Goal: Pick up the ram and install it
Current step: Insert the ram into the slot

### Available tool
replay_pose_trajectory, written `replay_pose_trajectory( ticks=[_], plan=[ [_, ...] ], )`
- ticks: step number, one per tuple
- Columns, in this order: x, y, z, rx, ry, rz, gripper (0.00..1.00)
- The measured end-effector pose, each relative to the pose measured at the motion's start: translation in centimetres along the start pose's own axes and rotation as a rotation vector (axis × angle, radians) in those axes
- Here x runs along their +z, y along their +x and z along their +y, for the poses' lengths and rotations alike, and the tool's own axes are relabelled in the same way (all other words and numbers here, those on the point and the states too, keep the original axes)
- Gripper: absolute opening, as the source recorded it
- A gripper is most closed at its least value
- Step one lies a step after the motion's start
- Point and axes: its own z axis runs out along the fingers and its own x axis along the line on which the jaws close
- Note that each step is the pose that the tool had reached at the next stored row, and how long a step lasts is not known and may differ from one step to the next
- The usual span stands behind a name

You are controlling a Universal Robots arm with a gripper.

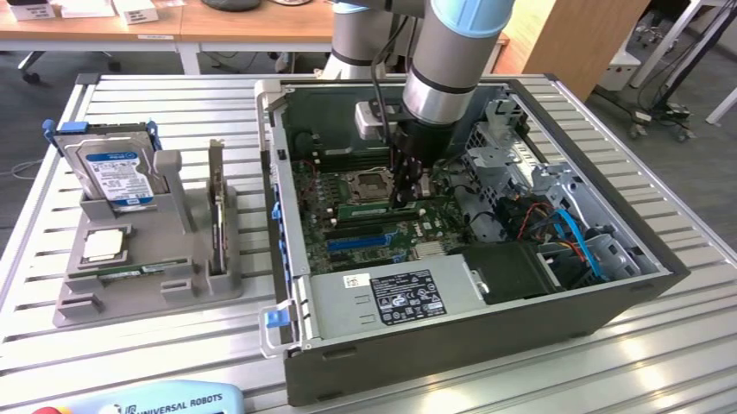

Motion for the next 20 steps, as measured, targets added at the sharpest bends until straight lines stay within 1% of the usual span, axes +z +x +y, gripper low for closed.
replay_pose_trajectory(
  ticks=[20],
  plan=[
    [0.27,-0.08,-0.01,0.0,0.0,0.0001,0.11]
  ],
)
